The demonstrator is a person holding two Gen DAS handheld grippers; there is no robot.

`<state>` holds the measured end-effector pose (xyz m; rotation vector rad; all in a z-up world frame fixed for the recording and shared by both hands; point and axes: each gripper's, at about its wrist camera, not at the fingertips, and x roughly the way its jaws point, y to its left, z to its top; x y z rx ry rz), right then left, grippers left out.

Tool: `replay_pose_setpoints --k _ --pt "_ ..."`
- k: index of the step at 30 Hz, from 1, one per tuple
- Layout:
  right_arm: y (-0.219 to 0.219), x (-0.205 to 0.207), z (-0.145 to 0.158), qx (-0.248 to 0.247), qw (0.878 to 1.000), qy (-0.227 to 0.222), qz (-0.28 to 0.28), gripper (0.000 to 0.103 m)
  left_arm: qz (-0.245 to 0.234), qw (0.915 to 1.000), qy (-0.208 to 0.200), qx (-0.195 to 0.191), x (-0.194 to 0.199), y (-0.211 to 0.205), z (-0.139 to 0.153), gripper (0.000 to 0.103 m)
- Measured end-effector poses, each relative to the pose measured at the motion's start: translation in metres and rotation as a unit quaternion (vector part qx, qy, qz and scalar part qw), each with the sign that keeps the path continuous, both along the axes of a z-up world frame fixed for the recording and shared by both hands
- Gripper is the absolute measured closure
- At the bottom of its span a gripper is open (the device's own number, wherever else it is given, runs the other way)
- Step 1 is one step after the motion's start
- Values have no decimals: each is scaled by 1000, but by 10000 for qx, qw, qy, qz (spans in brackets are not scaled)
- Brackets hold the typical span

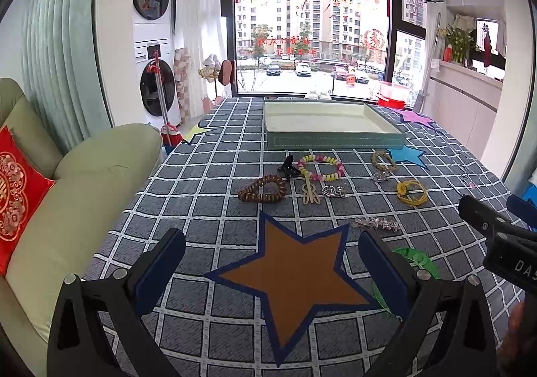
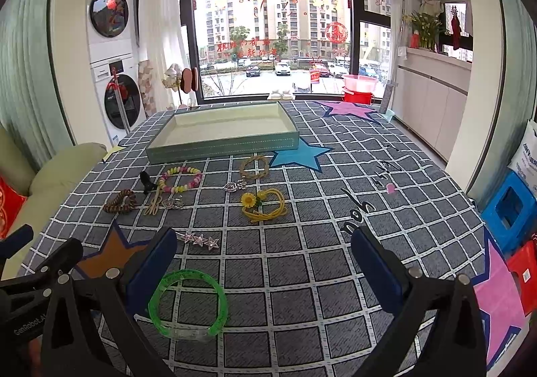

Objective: Organize jewelry

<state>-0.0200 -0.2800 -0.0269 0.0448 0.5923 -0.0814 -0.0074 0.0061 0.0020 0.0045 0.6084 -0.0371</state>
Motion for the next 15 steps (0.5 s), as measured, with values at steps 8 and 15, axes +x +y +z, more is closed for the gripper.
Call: replay_pose_setpoints --k 8,15 --pt "0 0 1 8 10000 -7 -4 0 9 10000 70 -66 3 3 -2 0" --pt "1 0 0 41 10000 30 22 0 61 9997 203 -147 5 6 -5 0"
